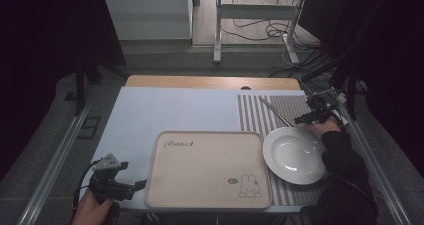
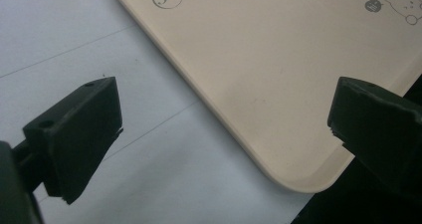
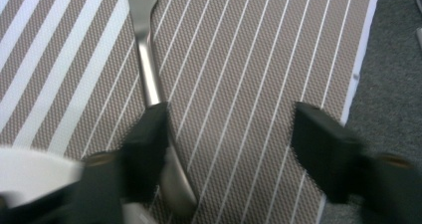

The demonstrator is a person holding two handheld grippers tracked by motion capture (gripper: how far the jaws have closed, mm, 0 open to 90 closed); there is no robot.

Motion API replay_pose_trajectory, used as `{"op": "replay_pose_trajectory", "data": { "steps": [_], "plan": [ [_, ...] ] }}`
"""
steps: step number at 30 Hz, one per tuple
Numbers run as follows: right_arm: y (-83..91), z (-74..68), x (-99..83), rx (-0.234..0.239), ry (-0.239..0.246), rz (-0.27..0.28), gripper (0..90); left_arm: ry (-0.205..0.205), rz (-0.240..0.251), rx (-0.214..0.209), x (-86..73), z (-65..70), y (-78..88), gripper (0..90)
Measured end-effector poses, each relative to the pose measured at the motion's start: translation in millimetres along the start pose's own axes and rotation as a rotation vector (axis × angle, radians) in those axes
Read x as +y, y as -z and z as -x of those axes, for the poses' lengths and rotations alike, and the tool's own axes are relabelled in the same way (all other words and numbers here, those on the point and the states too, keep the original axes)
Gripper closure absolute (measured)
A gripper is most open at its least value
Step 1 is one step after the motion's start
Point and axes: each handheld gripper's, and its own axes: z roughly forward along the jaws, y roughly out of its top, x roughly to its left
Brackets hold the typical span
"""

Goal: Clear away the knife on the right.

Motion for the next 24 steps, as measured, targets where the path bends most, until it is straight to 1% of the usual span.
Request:
{"op": "replay_pose_trajectory", "data": {
  "steps": [2, 5, 6, 7, 13, 15, 17, 19, 20, 21, 22, 23, 24],
  "plan": [
    [-2.8, -2.0, 4.6, -0.005, 0.001, -0.008, 14.2, 0.001, 0.001, 0.000, 0.0, 0.1, -0.1, 1.8],
    [-10.1, -6.8, 10.7, 0.005, 0.009, -0.037, 0.8, 0.001, 0.001, -0.001, 0.0, -0.1, 0.0, 1.8],
    [-12.5, -8.7, 12.4, 0.010, 0.025, -0.056, 0.0, 0.000, 0.001, -0.001, -0.1, -0.1, 0.0, 1.8],
    [-14.8, -11.1, 14.1, 0.010, 0.035, -0.063, 0.0, 0.000, 0.002, -0.001, -0.1, -0.1, 0.1, 1.8],
    [-30.1, -22.6, 22.5, 0.015, 0.079, -0.119, 0.0, -0.001, 0.002, -0.001, -0.1, 0.0, 0.2, 1.8],
    [-34.9, -25.9, 24.7, 0.015, 0.088, -0.130, 0.0, -0.002, 0.002, -0.001, -0.1, 0.0, 0.2, 1.8],
    [-39.0, -28.7, 26.7, 0.011, 0.102, -0.147, 2.7, -0.001, 0.002, -0.001, -0.2, 0.1, 0.2, 1.8],
    [-42.9, -30.4, 28.2, 0.017, 0.129, -0.173, 9.1, -0.002, 0.002, -0.001, -0.2, 0.1, 0.2, 1.8],
    [-43.9, -32.1, 28.6, 0.011, 0.149, -0.177, 10.6, -0.002, 0.002, -0.001, -0.1, 0.1, 0.2, 1.8],
    [-43.6, -32.4, 29.8, 0.015, 0.166, -0.179, 15.1, -0.003, 0.001, 0.000, -0.1, 0.0, 0.2, 1.8],
    [-41.8, -32.9, 31.4, 0.021, 0.165, -0.184, 21.5, -0.003, 0.002, -0.001, -0.1, 0.1, 0.0, 1.8],
    [-40.1, -33.2, 32.9, 0.019, 0.173, -0.185, 29.4, -0.003, 0.001, 0.000, -0.1, 0.2, 0.0, 1.8],
    [-39.0, -33.5, 33.7, 0.024, 0.186, -0.190, 34.4, -0.005, 0.000, 0.000, -0.1, 0.2, 0.1, 1.8]
  ]
}}
